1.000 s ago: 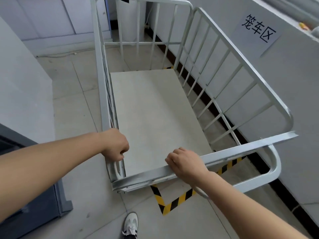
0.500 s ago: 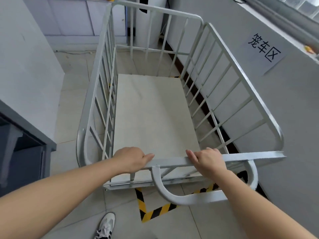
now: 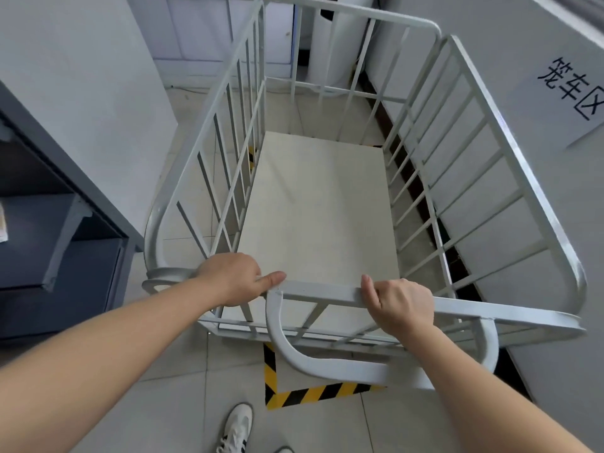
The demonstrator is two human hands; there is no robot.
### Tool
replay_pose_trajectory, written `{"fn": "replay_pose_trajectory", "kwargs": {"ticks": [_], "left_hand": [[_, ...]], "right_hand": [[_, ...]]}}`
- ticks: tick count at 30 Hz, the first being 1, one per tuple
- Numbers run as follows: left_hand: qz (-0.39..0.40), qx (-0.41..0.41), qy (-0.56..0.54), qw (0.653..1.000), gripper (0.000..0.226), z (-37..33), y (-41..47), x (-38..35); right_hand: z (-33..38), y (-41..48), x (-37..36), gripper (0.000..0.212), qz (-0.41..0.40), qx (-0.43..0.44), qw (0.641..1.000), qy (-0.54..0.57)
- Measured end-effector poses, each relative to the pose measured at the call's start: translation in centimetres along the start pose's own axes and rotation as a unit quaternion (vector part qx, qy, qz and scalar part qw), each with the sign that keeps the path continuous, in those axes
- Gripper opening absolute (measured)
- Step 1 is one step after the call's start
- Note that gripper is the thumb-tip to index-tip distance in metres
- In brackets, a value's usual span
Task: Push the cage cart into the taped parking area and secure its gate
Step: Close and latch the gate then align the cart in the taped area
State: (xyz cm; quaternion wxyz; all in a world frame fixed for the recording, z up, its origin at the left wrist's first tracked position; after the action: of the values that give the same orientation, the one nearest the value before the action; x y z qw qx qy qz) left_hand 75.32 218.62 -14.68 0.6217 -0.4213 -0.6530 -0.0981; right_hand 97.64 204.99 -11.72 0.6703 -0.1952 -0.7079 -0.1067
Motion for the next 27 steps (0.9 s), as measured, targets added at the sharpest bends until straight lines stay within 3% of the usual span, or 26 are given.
{"fn": "replay_pose_trajectory", "kwargs": {"ticks": [27], "left_hand": [[0.009,0.013,0.008,1.000,0.075,0.20,0.20,0.08]], "right_hand": [[-0.03,0.19,0.05,0.058,-0.003,-0.009,0.999,0.040]]}}
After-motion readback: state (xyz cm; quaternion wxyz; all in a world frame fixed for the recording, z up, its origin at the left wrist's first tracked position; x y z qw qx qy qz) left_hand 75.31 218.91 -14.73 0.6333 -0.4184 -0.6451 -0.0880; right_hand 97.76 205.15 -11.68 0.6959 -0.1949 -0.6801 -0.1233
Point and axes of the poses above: each hand's wrist, its own y-axis towards the middle knuckle, its own x-axis out of the back of the hand, z = x × y, the point moved 10 cm from there along y, towards the middle knuckle, and after that the axes turned 1 degree about -y, right-handed, at the moved point
